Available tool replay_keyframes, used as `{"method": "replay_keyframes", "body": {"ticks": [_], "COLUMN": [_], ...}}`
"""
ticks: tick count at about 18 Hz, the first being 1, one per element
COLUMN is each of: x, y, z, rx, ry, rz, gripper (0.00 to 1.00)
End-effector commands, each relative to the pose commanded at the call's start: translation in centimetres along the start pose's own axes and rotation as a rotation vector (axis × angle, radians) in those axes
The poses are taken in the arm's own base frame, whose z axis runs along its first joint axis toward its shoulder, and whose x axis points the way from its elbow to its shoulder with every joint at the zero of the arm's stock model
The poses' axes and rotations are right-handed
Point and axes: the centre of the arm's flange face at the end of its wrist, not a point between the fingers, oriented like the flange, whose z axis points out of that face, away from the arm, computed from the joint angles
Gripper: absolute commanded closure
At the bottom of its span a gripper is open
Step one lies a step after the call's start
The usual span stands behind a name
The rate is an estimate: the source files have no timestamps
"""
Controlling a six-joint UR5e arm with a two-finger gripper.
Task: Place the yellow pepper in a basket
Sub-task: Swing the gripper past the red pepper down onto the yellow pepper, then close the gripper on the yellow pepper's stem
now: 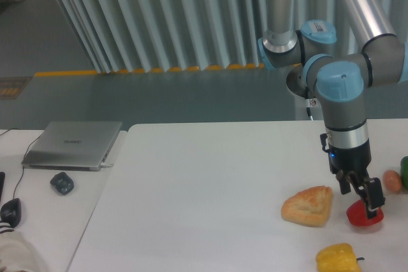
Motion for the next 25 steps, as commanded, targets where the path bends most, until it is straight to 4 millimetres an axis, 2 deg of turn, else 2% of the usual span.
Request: {"method": "replay_keyframes", "body": {"ticks": [2,4,6,11,15,18,25], "x": [0.3,-0.6,-0.9,0.1,0.4,0.1,0.0], "y": [-2.7,-4.1,-5.0,-6.7,-6.9,-7.0,-7.0], "z": [1.6,2.9,3.6,6.0,7.8,7.4,8.0], "rx": [0.007,0.007,0.011,0.008,0.002,0.006,0.003], "ry": [0.009,0.002,-0.001,0.027,0.050,0.040,0.041], "rz": [0.027,0.038,0.048,0.076,0.085,0.085,0.092], "gripper": [0.00,0.00,0.00,0.00,0.00,0.00,0.00]}}
